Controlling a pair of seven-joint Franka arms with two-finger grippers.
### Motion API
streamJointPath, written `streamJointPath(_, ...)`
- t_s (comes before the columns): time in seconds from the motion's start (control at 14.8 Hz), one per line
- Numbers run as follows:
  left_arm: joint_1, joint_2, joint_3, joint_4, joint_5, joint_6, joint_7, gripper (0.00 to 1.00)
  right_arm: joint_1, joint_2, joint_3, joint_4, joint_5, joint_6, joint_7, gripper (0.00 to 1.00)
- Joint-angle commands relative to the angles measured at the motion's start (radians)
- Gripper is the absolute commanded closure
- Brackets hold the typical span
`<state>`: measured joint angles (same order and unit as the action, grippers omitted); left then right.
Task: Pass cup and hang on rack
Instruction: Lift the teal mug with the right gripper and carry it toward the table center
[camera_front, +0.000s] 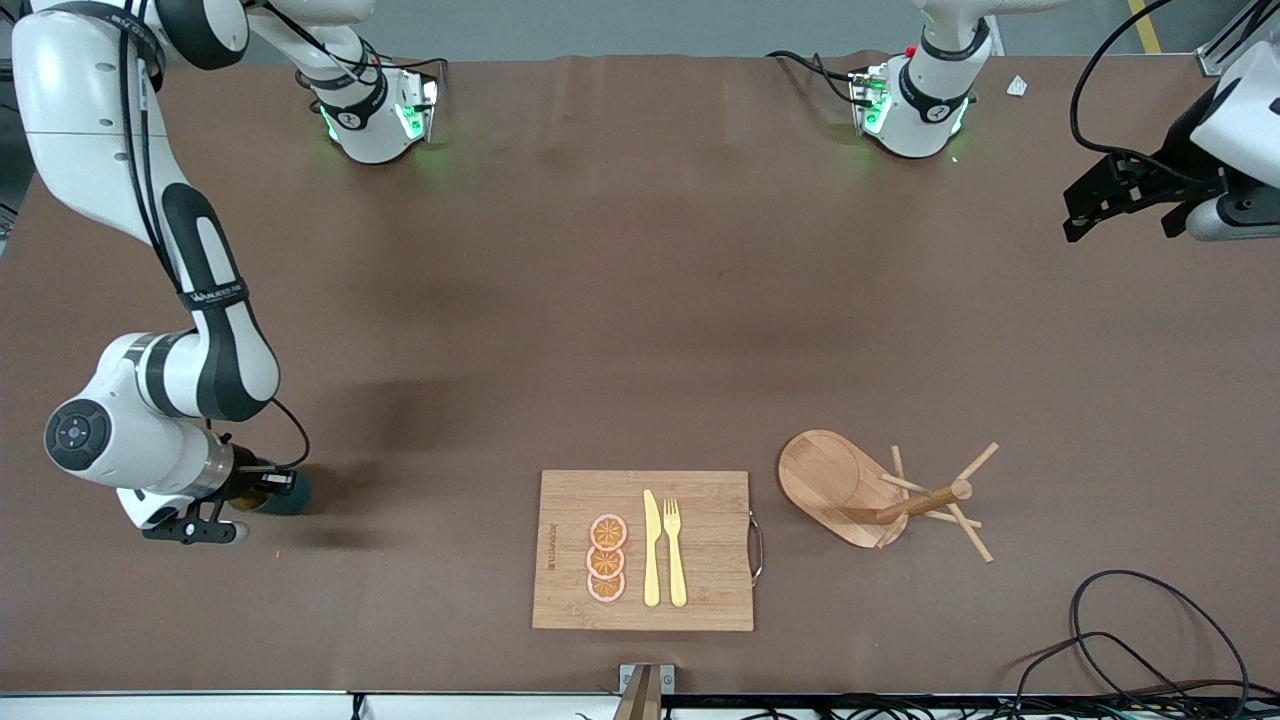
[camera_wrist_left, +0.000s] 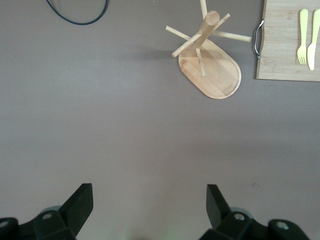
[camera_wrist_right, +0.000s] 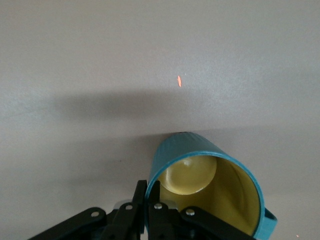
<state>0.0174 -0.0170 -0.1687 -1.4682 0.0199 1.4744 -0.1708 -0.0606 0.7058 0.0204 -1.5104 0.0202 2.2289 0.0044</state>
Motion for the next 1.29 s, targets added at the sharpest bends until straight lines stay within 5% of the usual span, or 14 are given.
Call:
streamJointPath(0.0, -0.001, 0.000, -0.008, 0.009, 0.008, -0.006, 0.004, 0.00, 0.013, -0.020, 0.003, 0.002, 0.006, -0.029, -0.010, 1.00)
streamJointPath(0.2, -0.001, 0.000, -0.012, 0.009, 0.005, -0.006, 0.005, 0.00, 0.042, -0.025, 0.035, 0.114, 0.029, -0.193, -0.009, 0.99)
streamJointPath(0.47, -0.004, 0.002, -0.015, 0.009, 0.003, -0.005, 0.004, 0.00, 0.057, -0.029, 0.186, 0.165, 0.141, -0.301, 0.141, 0.99)
streamJointPath(0.68, -0.004, 0.002, -0.017, 0.009, 0.005, -0.003, 0.004, 0.00, 0.122, -0.034, 0.306, 0.165, 0.132, -0.289, 0.410, 0.99)
streamJointPath(1.02, 0.004, 0.002, -0.032, 0.008, 0.017, -0.003, 0.004, 0.00, 0.456, -0.006, 0.296, 0.173, 0.106, -0.039, 0.725, 1.00)
streamJointPath(1.22, 0.010, 0.002, -0.032, 0.009, 0.014, -0.003, 0.002, 0.00, 0.707, 0.084, 0.187, 0.238, 0.098, 0.135, 0.972, 1.00)
